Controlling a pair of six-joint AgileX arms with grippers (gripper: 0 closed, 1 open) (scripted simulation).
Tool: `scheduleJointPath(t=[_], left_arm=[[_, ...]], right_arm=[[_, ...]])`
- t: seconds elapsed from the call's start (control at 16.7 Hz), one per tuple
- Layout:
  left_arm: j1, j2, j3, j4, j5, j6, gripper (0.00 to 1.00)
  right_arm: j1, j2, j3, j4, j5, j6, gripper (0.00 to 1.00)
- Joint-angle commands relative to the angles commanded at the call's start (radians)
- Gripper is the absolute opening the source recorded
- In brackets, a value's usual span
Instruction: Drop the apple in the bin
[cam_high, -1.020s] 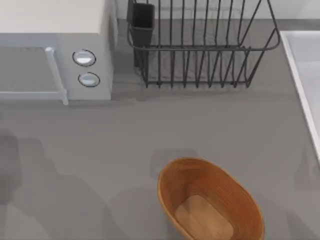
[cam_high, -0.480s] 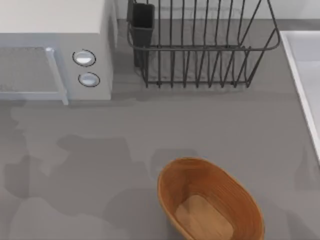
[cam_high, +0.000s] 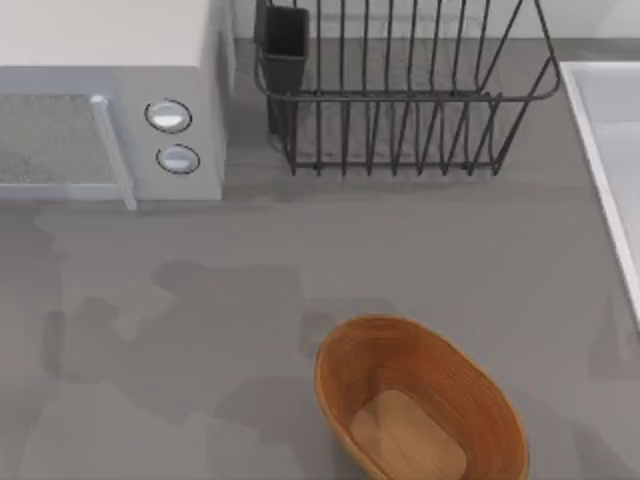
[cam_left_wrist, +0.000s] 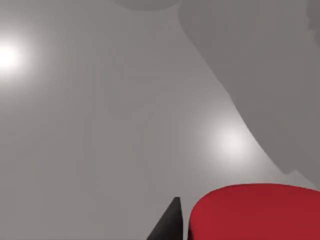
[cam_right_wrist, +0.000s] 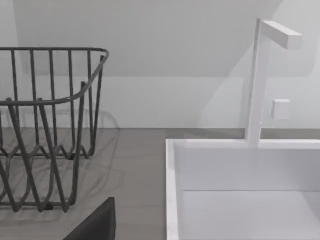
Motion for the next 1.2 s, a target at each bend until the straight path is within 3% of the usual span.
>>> scheduleJointPath(t=[0.3, 0.66, 0.84, 1.02, 1.2], left_arm=[[-0.305, 0.067, 0.122, -0.046, -0.002, -0.043, 0.0], [-0.885, 0.208, 0.288, -0.109, -0.001, -0.118, 0.0], [-1.122, 0.264, 0.362, -0.129, -0.005, -0.154, 0.0], [-1.265, 0.295, 0.413, -0.139, -0.013, -0.181, 0.0], [-1.313, 0.302, 0.429, -0.14, -0.018, -0.193, 0.0]], right_arm=[[0.0, 0.0, 0.0, 0.0, 0.0, 0.0, 1.0], [0.0, 0.0, 0.0, 0.0, 0.0, 0.0, 1.0], [0.0, 0.0, 0.0, 0.0, 0.0, 0.0, 1.0], [0.0, 0.0, 0.0, 0.0, 0.0, 0.0, 1.0], [0.0, 0.0, 0.0, 0.0, 0.0, 0.0, 1.0]])
